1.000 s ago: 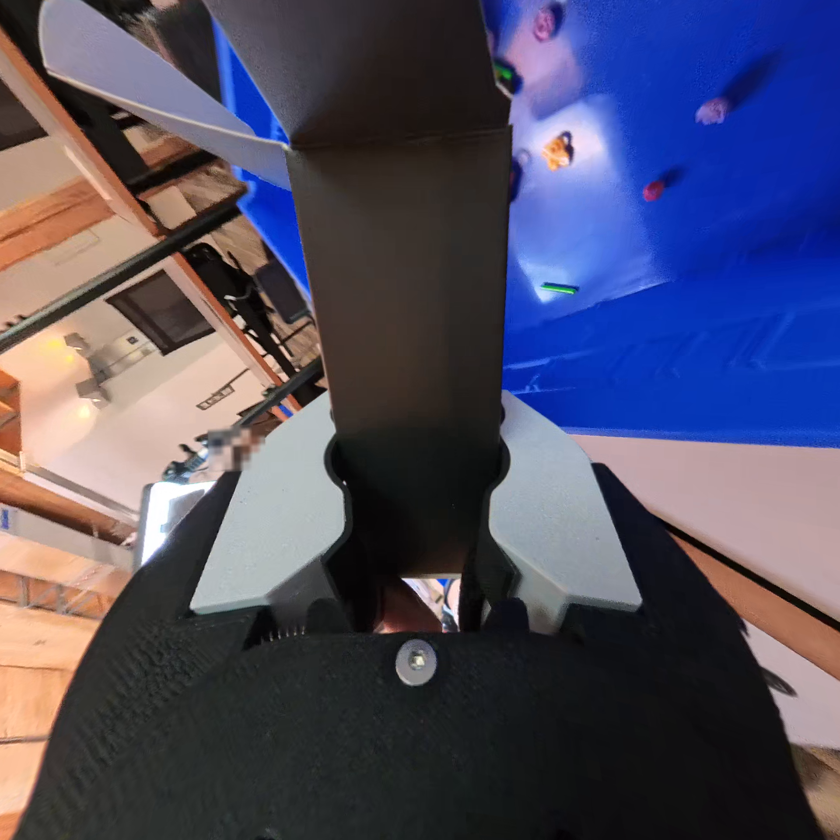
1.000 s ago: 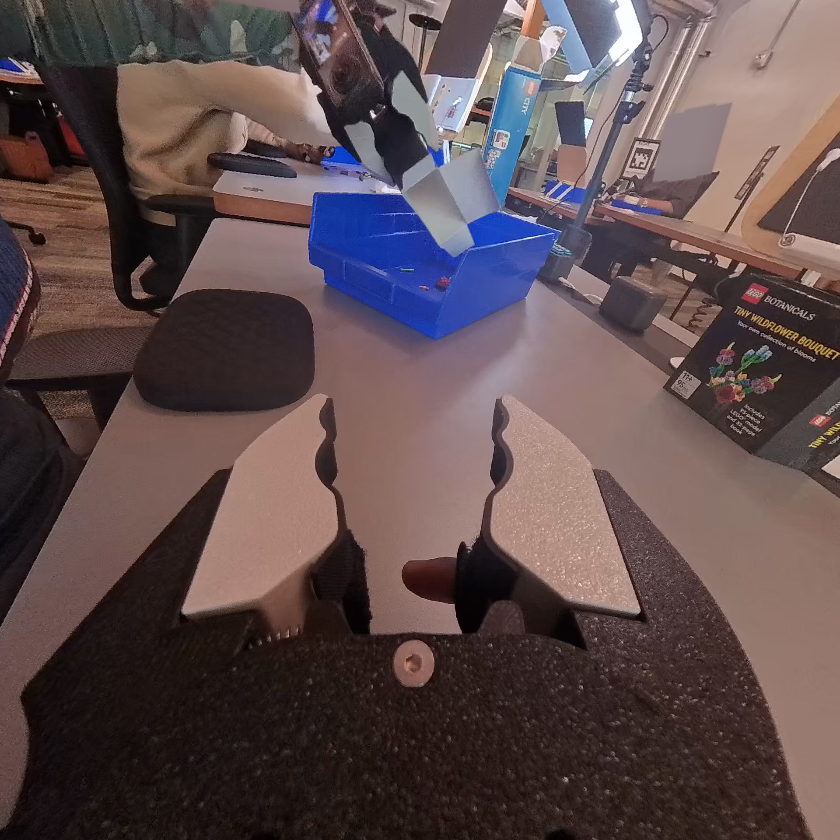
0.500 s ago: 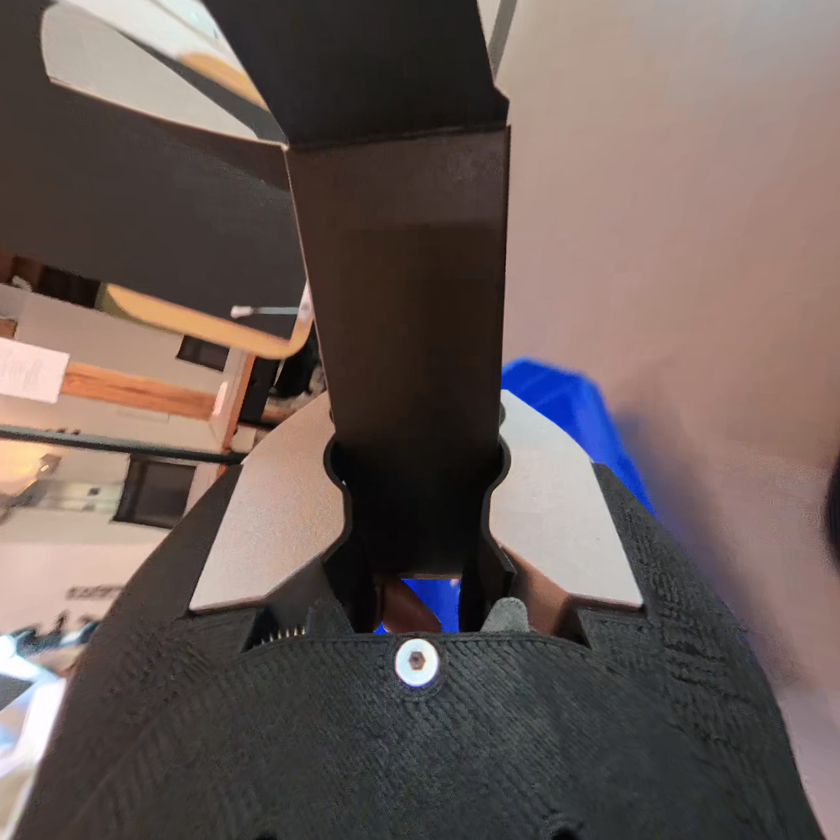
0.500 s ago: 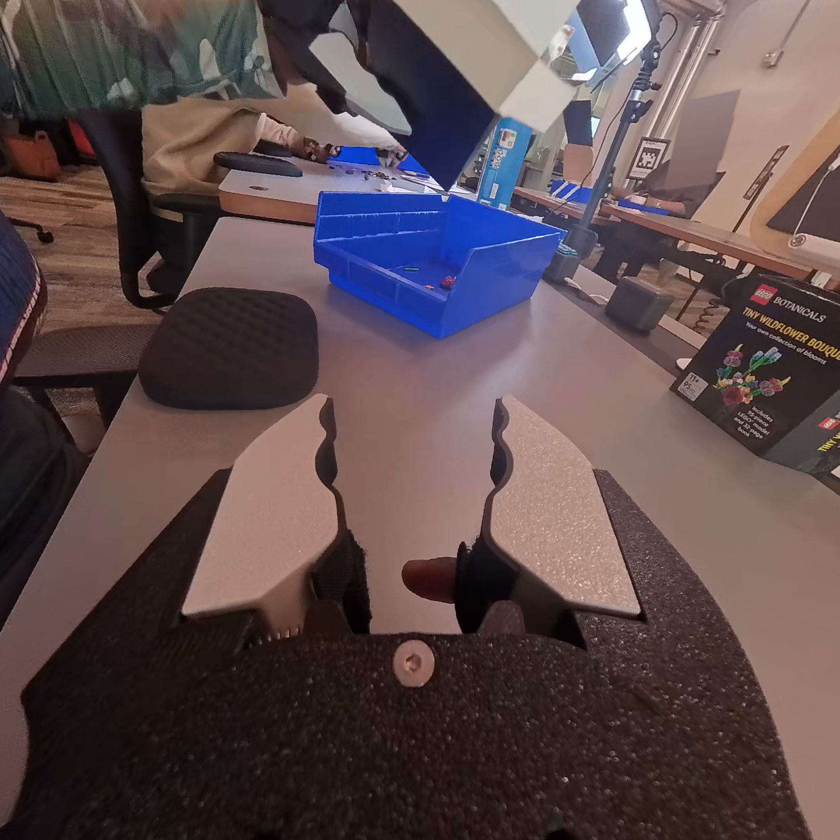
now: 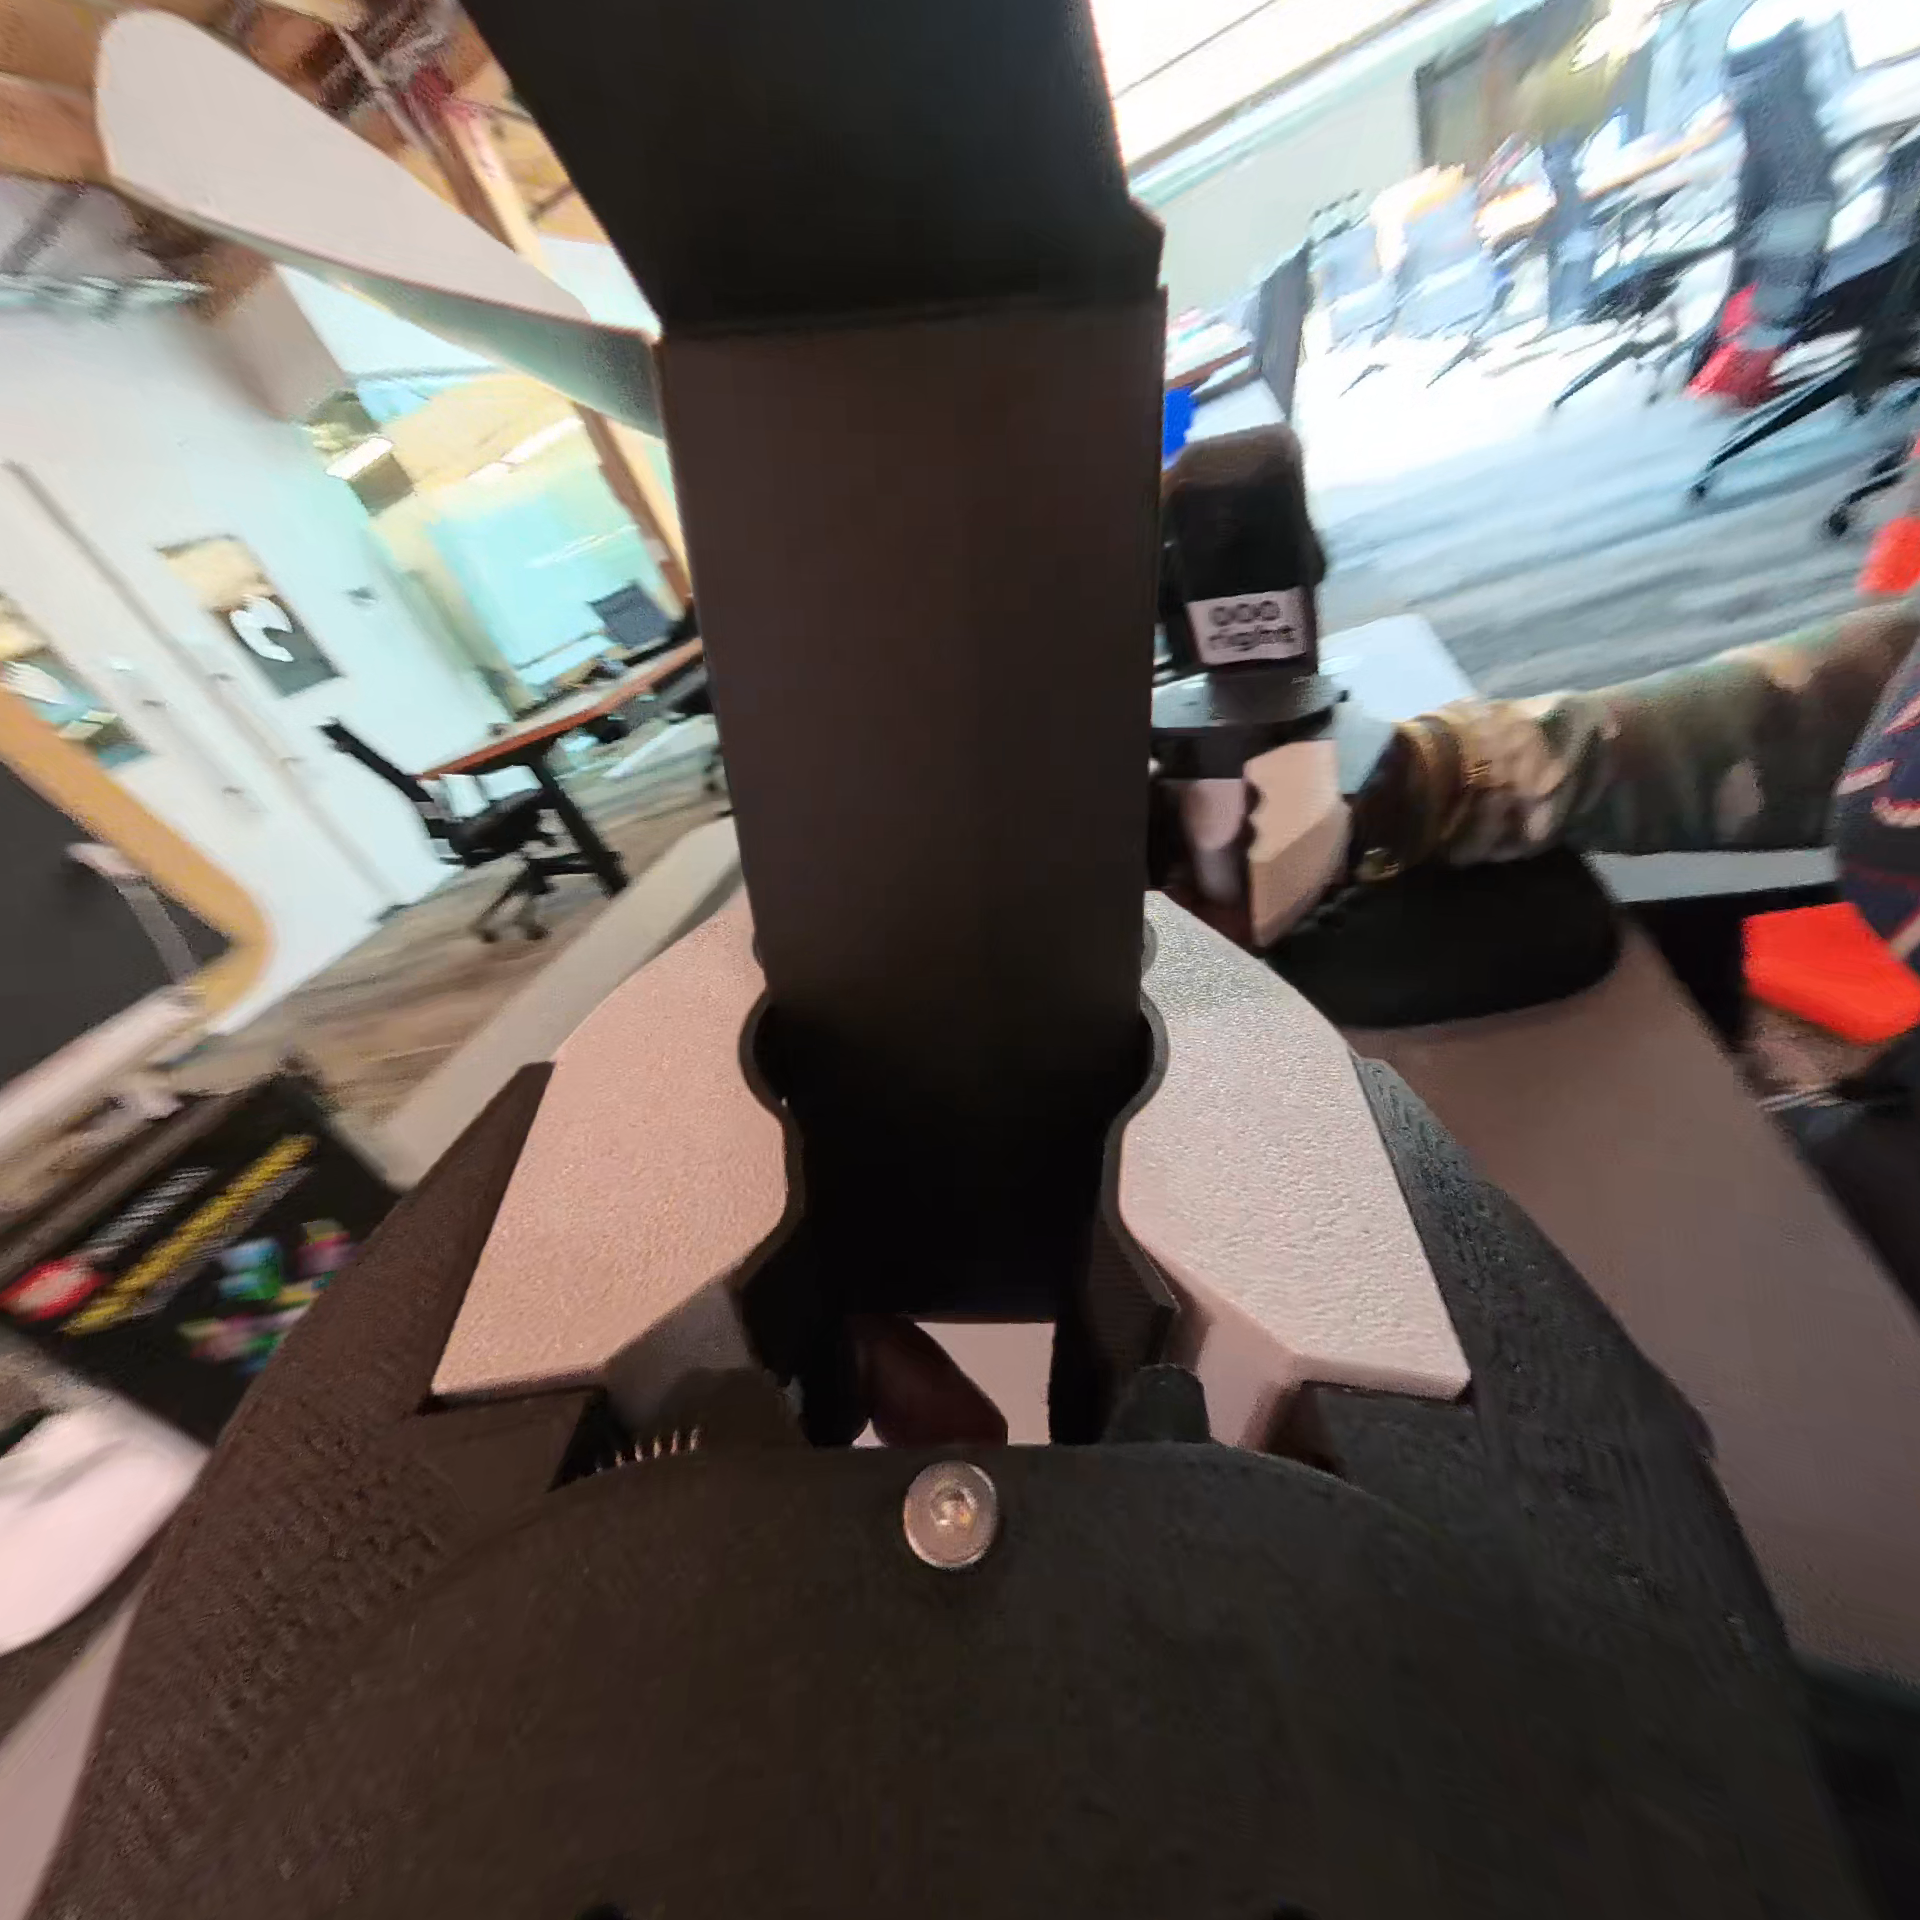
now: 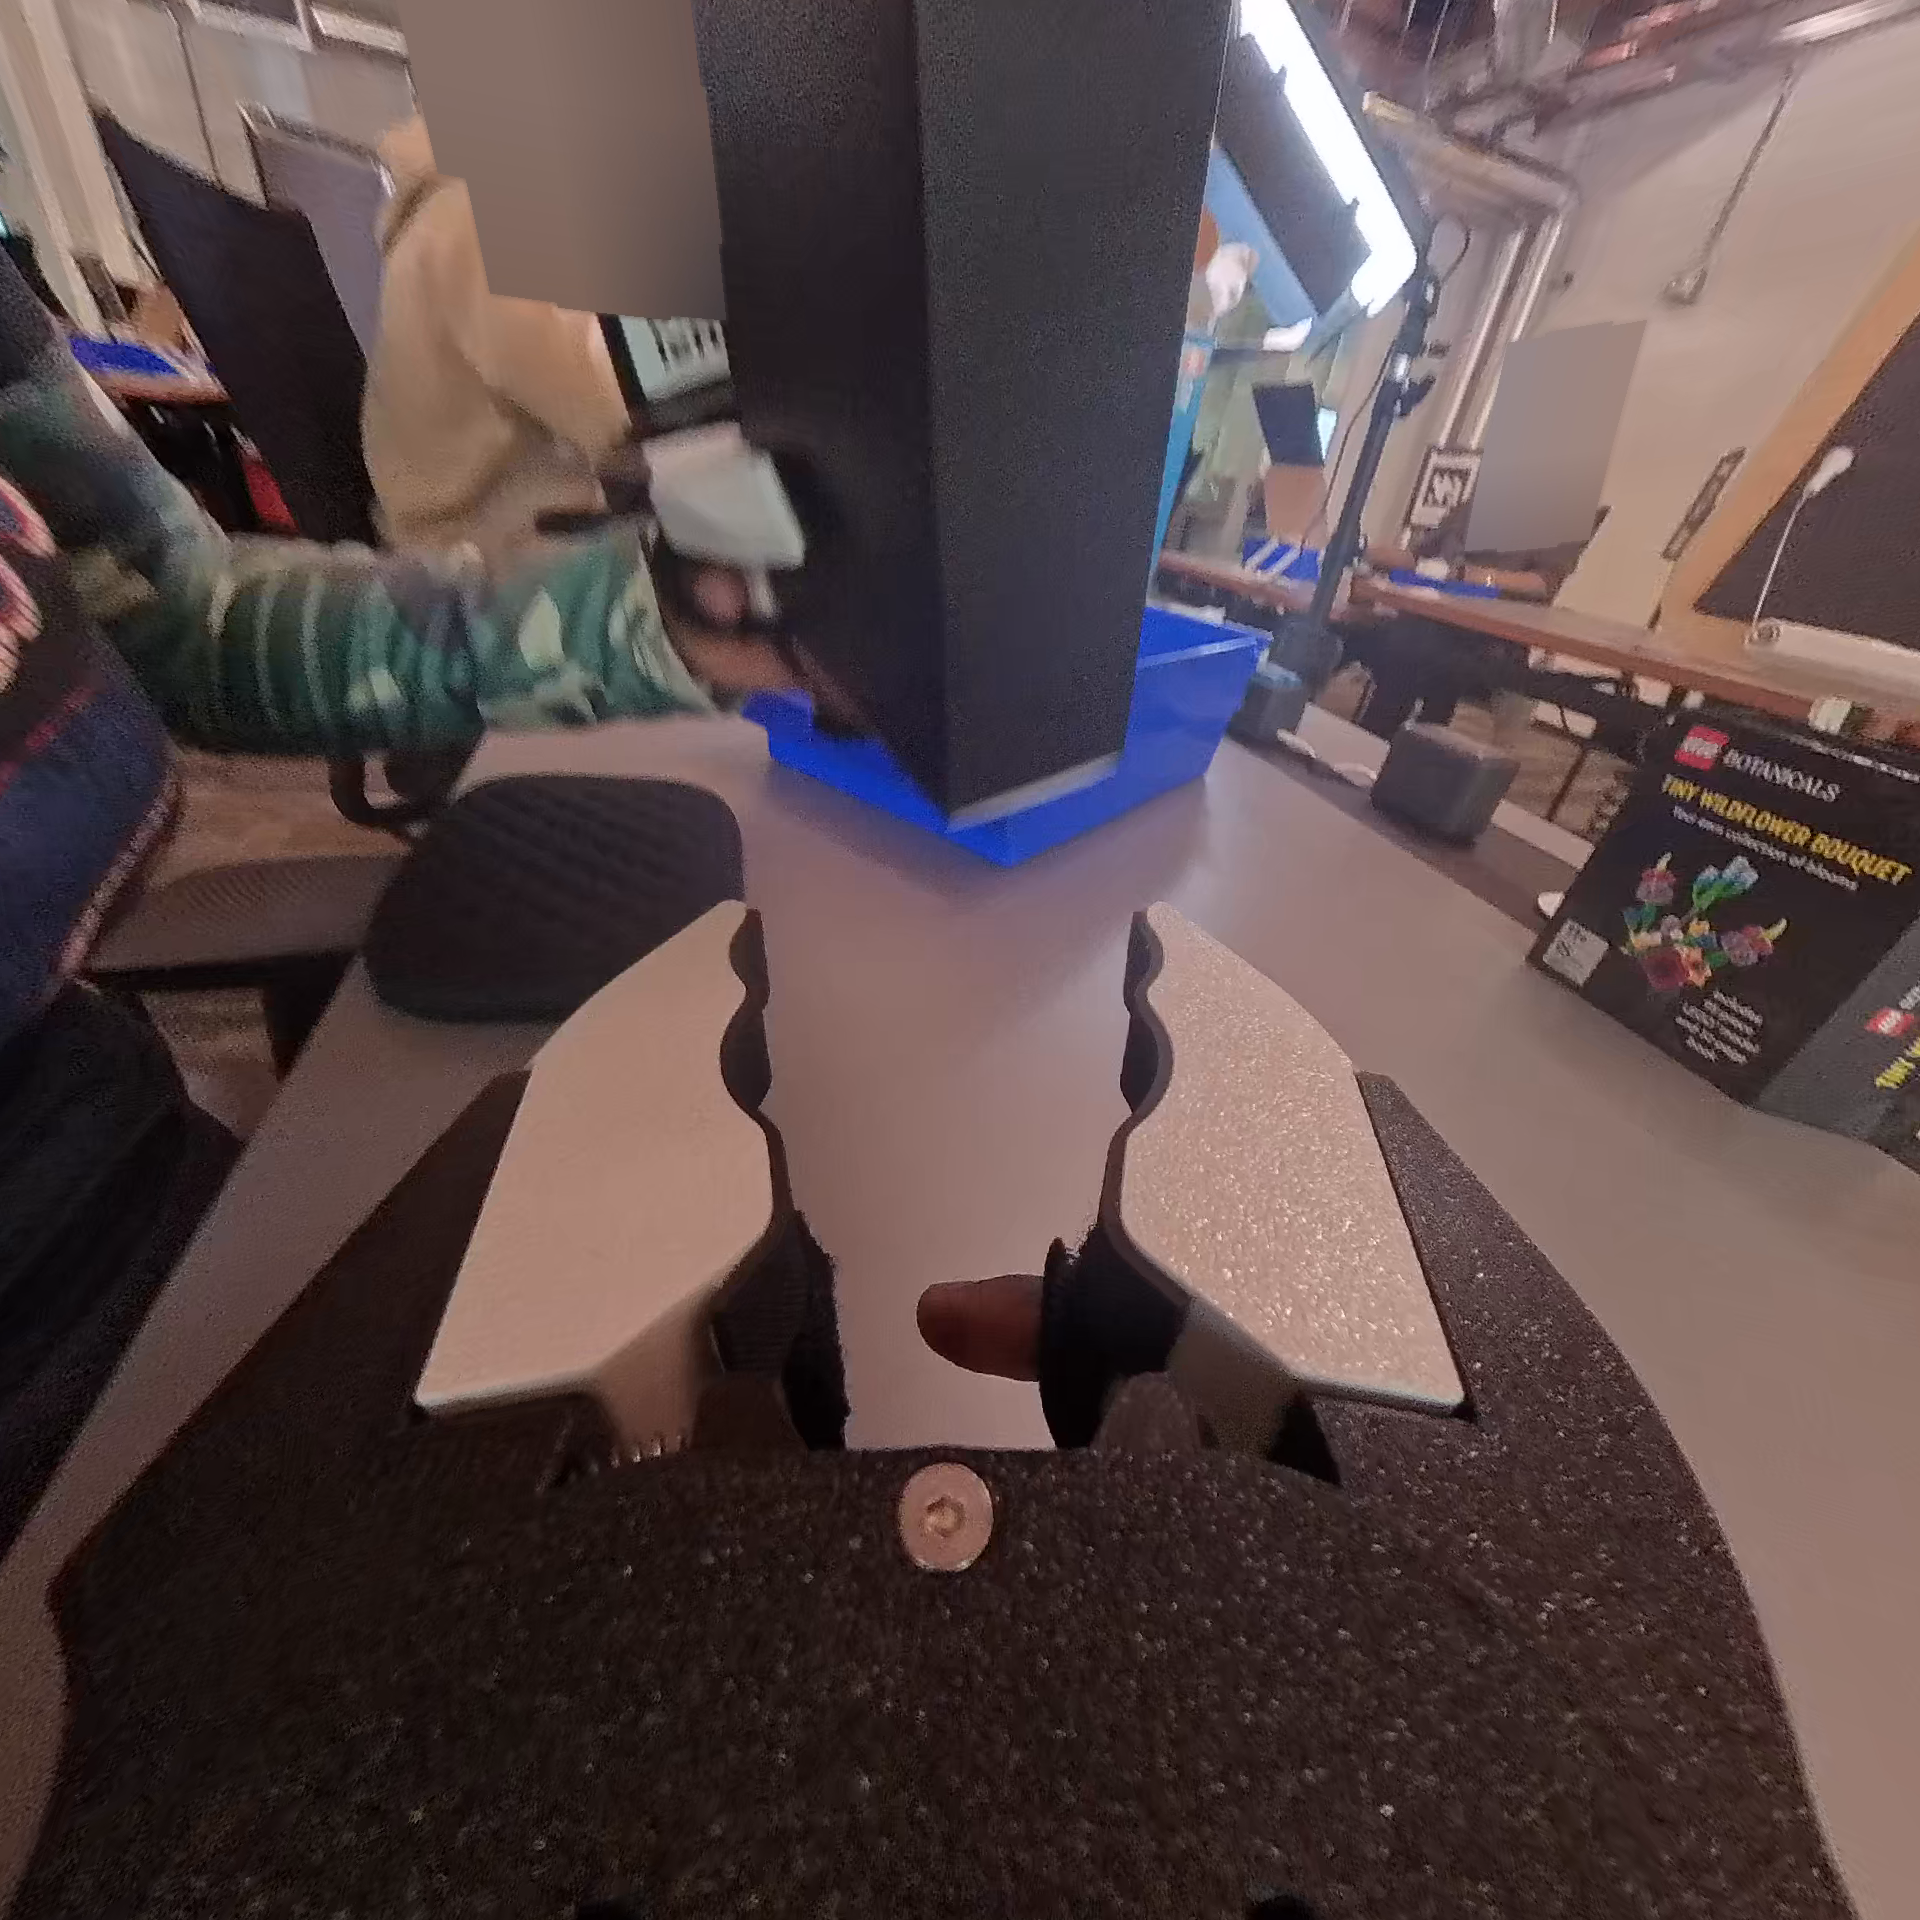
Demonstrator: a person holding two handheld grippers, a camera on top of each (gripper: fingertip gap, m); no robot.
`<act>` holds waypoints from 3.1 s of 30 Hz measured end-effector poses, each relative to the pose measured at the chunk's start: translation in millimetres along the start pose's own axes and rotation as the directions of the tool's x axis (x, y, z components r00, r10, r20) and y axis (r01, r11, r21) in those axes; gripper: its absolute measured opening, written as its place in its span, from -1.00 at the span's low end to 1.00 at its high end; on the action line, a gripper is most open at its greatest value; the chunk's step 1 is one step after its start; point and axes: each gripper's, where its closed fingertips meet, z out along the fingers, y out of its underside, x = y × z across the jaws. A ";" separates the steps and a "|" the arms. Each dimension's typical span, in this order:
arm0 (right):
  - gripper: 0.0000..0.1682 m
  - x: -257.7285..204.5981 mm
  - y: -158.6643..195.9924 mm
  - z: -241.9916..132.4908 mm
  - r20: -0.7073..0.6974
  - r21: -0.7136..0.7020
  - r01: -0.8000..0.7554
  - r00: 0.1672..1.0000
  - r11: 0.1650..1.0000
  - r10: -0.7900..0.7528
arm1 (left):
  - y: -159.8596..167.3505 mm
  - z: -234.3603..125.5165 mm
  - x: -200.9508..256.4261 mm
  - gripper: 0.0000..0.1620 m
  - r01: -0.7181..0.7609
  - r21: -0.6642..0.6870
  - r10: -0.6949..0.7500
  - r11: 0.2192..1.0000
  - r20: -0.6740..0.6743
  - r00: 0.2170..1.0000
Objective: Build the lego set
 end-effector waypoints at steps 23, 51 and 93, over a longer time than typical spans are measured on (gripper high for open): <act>-0.38 -7.0 -15.2 -4.4 0.093 0.113 -0.110 0.991 0.988 0.099 | 67.8 40.4 52.5 -0.21 0.218 -0.091 -0.233 0.972 -0.217 0.948; -0.35 0.1 13.2 6.9 0.089 -0.071 -0.195 0.976 0.978 0.201 | 77.9 28.5 39.6 -0.19 0.134 -0.188 -0.159 0.973 -0.123 0.980; -0.91 8.3 18.1 -13.6 -0.086 -0.287 -0.111 0.992 0.951 0.090 | 71.4 10.6 42.2 -0.23 0.186 -0.218 -0.234 0.958 -0.217 0.948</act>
